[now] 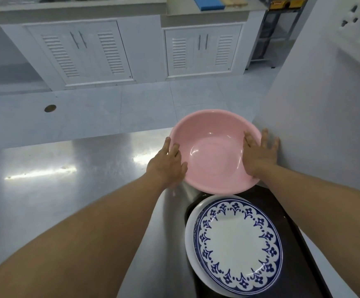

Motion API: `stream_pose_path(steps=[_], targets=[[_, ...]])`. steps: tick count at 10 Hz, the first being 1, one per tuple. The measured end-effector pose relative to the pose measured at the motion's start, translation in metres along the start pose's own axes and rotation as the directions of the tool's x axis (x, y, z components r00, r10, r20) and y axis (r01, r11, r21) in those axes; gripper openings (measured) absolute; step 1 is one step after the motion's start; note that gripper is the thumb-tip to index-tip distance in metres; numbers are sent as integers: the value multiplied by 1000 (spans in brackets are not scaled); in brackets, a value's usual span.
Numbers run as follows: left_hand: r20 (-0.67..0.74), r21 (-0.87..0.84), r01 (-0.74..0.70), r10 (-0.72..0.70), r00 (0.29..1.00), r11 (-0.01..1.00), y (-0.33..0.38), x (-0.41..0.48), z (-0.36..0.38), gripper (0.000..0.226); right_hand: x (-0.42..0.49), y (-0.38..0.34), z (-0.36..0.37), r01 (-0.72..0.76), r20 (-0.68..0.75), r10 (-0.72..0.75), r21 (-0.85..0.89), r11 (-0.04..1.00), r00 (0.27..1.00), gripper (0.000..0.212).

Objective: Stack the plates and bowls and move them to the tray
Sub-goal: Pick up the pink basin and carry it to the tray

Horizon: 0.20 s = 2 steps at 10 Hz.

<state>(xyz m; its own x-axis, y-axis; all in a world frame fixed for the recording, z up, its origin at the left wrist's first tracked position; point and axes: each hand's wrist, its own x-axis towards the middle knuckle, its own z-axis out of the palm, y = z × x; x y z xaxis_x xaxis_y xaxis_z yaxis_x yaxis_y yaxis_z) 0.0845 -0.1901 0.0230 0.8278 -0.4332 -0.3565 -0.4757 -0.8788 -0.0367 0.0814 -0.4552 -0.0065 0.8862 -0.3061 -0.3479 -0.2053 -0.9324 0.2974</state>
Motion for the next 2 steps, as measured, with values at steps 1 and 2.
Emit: stream_pose_path(steps=[1, 2], targets=[[57, -40, -34, 37, 998, 999, -7, -5, -5, 56, -5, 1, -2, 18, 26, -19, 40, 999, 999, 71], [-5, -120, -55, 55, 998, 991, -18, -13, -9, 54, -17, 1, -11, -8, -6, 9, 133, 991, 1000, 70]])
